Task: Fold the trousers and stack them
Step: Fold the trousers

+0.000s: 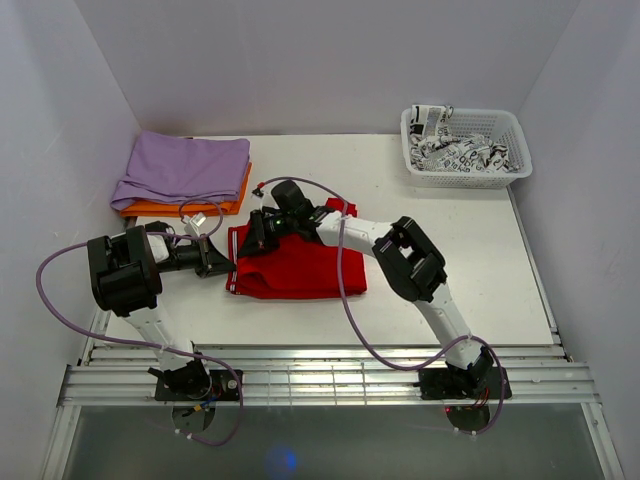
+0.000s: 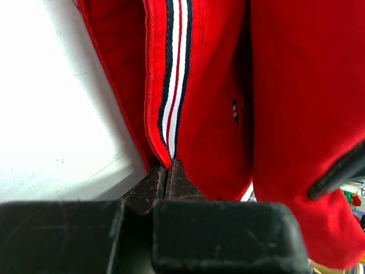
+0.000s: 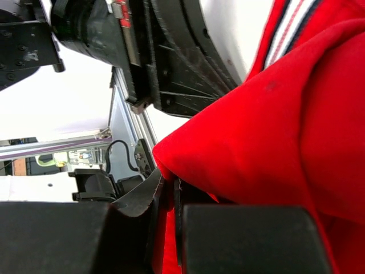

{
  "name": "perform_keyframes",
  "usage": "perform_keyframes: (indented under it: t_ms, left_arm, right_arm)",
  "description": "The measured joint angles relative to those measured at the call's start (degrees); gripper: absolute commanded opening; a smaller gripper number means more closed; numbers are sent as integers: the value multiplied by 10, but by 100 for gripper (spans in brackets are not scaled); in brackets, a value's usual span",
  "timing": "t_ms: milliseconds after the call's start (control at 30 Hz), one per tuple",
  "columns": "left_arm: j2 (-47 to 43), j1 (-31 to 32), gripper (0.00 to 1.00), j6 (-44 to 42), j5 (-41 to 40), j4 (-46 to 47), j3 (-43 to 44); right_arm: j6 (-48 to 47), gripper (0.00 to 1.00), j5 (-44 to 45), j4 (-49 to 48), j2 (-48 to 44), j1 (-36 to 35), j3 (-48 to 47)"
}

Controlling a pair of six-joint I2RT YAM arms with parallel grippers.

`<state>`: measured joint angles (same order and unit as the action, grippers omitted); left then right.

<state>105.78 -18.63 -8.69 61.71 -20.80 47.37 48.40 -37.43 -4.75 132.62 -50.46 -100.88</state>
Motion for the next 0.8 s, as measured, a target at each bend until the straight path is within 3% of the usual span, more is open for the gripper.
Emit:
perform_keyframes:
  t_ms: [600,667,733,800]
  left_arm:
    - [7,0,0,2,9,3,0]
    - [7,0,5,3,9,3,0]
    - [6,0,16,8,5,4,0]
    - [3,0,26,17,-4,3,0]
  right_arm:
    - [26,8,2,-31,47,-16,-33]
    - [26,18,2,-32,47,-16,-33]
    - [27,27,0,-36,47,-16,-33]
    - [28,43,-3,-44,47,-17,-33]
